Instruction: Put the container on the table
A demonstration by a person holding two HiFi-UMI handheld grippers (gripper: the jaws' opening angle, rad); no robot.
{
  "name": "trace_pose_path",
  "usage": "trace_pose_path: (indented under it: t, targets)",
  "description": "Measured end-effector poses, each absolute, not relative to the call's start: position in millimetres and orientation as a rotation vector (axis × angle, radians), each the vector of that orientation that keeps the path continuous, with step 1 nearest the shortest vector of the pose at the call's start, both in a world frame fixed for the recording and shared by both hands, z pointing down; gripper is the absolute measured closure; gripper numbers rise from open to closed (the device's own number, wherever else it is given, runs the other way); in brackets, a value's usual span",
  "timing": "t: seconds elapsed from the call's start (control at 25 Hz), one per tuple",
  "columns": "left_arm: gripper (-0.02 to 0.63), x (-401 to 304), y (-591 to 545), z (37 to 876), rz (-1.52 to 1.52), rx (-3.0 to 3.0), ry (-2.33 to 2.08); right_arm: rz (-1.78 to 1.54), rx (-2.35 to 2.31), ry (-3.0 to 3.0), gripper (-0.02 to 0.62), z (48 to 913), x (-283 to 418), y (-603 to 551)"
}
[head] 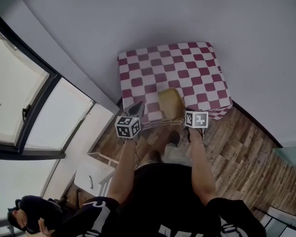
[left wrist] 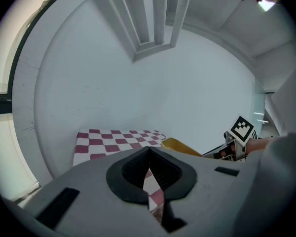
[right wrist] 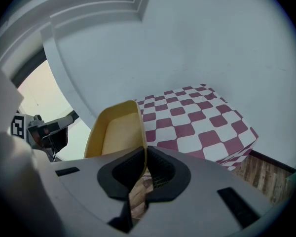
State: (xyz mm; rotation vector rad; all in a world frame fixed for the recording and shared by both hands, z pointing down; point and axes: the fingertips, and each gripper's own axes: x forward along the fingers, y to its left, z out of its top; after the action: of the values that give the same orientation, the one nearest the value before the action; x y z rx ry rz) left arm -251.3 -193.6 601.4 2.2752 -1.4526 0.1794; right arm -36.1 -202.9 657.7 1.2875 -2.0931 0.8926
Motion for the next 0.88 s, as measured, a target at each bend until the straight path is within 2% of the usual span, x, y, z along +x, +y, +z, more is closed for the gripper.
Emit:
trace_pose_path:
  t: [0.88]
  targets:
    - [0.58, -183.1, -316.9, 616.5, 0.166, 2.216, -1.455, 0.91, 1.23, -2.079, 0.56, 674.9, 25.3, -335.3]
